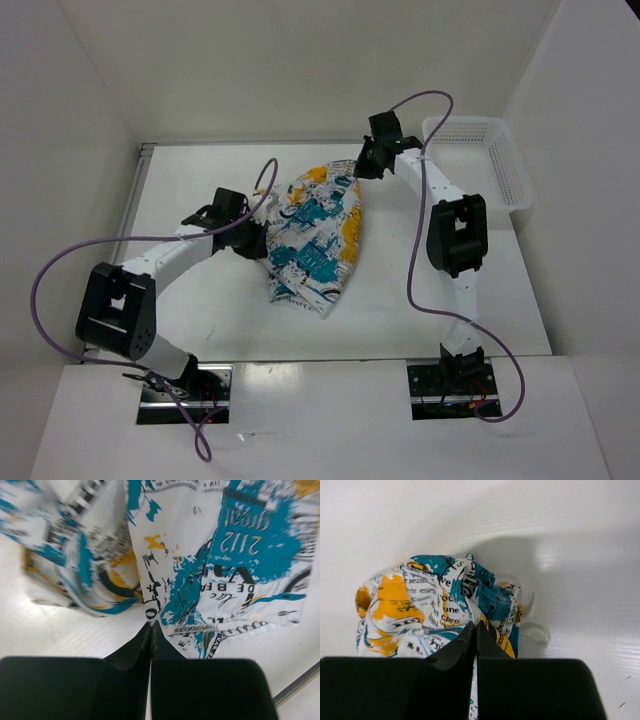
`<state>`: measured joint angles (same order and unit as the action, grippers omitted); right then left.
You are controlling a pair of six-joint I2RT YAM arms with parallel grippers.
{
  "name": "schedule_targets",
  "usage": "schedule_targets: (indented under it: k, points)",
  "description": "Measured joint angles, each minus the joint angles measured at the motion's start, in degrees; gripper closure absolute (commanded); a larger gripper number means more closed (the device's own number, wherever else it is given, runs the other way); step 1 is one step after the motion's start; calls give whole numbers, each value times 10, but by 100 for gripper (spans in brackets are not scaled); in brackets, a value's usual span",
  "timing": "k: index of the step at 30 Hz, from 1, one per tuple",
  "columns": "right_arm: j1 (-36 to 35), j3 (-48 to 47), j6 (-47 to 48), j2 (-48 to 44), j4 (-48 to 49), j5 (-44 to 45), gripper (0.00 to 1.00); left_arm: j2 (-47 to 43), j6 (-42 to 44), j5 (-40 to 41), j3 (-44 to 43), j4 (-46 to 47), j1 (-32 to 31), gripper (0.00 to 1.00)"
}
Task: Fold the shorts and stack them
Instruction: Flatten the shorts out
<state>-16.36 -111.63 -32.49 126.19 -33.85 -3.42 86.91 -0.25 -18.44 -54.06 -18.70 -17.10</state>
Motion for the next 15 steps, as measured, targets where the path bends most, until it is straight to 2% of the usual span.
schedule_targets:
  k: [4,9,12,15]
  points:
    - [-3,-45,-1,1,-3,-2,100,-14,0,2,-65,-26,34,100]
    - [-9,-131,-5,1,-43,-5,100,-9,0,-31,-250,-54,139,100]
    - [-11,-289,-11,22,-84,-6,100,11,0,-72,-379,-45,201,100]
    - [-14,-544,-16,81,-104,-19,99,39,0,-117,-501,-39,247,100]
